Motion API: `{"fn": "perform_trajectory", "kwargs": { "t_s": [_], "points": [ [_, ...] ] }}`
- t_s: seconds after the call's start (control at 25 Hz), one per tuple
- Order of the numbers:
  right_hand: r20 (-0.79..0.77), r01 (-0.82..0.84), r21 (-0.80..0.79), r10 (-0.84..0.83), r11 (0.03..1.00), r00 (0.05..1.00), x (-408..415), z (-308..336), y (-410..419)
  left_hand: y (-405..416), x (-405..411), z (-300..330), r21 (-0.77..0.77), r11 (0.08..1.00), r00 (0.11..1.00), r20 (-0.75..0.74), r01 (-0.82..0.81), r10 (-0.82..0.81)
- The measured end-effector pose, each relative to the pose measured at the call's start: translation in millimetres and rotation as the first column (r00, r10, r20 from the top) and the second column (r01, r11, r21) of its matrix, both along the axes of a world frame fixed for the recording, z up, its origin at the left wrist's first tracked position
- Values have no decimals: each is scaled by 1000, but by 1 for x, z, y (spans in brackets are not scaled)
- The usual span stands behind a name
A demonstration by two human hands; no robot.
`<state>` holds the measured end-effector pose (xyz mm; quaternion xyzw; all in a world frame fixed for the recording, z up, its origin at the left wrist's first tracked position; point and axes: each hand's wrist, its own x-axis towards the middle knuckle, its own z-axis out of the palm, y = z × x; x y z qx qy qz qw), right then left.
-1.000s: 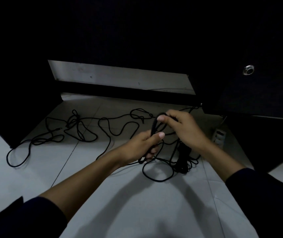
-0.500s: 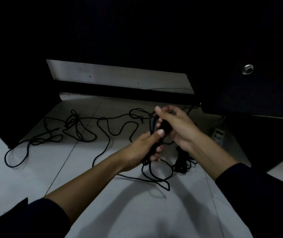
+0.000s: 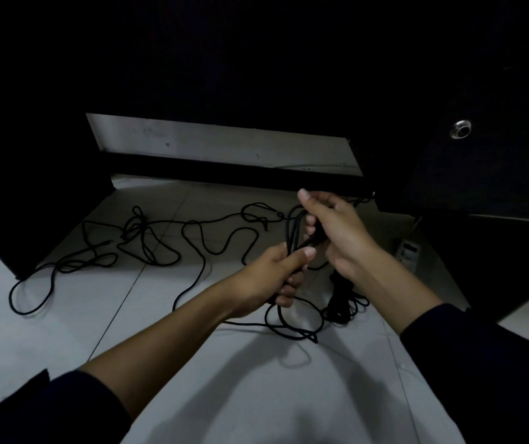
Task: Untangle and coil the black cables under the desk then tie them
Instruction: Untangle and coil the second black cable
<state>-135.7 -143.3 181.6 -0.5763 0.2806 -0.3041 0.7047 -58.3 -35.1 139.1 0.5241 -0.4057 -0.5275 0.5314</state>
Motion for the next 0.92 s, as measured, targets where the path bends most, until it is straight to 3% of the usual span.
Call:
{"fn": "perform_trajectory", "kwargs": {
  "t_s": [0.16, 0.28, 0.4, 0.52, 0.8, 0.92],
  "points": [
    [53, -67, 48, 65, 997, 997, -10, -2, 2, 1, 0, 7, 4, 995, 990, -101, -103, 103],
    [-80, -277, 60, 282, 959, 956, -22, -22, 14, 2, 6, 15, -10, 977, 962, -179, -211, 206],
    [-129, -398, 149, 417, 905, 900, -20, -33, 27, 6, 8, 20, 28, 992, 985, -115, -125, 127],
    [-14, -387, 231, 401, 893, 916, -12, -29, 29, 9, 6, 19, 90, 996, 999, -38, -22, 25],
    [65, -338, 152, 332, 929, 941, -5, -21, 34, 12, 11, 19, 64, 997, 999, -23, 43, -41],
    [165, -234, 220, 201, 947, 966, -2, -14, 30, 26, 17, 7, 87, 990, 993, 31, 113, -116]
  ]
}}
